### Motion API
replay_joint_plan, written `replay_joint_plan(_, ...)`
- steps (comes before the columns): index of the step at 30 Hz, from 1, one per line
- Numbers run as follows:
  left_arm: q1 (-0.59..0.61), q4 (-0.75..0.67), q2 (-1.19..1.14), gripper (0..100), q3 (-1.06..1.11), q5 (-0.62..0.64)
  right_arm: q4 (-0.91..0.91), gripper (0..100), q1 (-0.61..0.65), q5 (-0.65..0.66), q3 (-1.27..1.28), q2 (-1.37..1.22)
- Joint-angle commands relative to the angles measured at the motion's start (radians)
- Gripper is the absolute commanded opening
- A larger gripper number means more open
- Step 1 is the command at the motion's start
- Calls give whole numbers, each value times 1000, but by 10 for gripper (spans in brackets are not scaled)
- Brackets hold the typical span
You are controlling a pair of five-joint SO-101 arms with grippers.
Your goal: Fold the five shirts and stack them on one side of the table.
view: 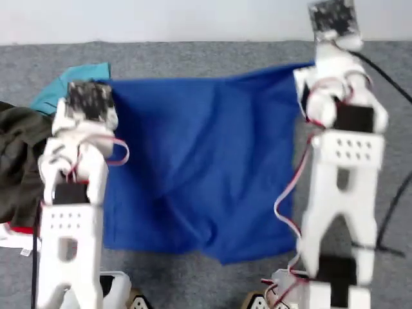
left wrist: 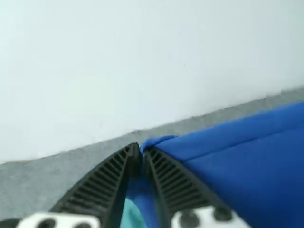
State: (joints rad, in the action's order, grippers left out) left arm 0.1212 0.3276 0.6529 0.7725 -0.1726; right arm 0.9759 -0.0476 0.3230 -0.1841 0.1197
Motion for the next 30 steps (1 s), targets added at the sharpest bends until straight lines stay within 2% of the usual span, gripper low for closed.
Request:
replay_joint_plan(1, 20, -38, -221, 13, -223, 15, -18, 8, 33, -6, -279, -173)
replay_joint_plan(8, 17, -35, -585, 13, -383, 11, 160, 8, 33, -5, -678, -550)
replay_joint_plan(12, 17, -37, -689, 13, -410, 9, 214, 8, 39, -3, -890, -717)
replay_joint_plan(15, 15, -34, -710, 13, -414, 9, 346, 8, 44, -3, -1036, -800)
replay_joint_plan(18, 26, 44, -701, 13, -418, 8, 567, 8, 41, -3, -1166, -835)
replay_joint_plan(23, 49, 186, -612, 13, -421, 8, 826, 8, 53, 61, -1290, -852)
replay_joint_plan(26, 48, 351, -516, 13, -421, 5, 823, 8, 41, 63, -1258, -823)
replay_joint_plan(30, 49, 529, -404, 13, -420, -83, 825, 8, 44, 63, -1152, -723)
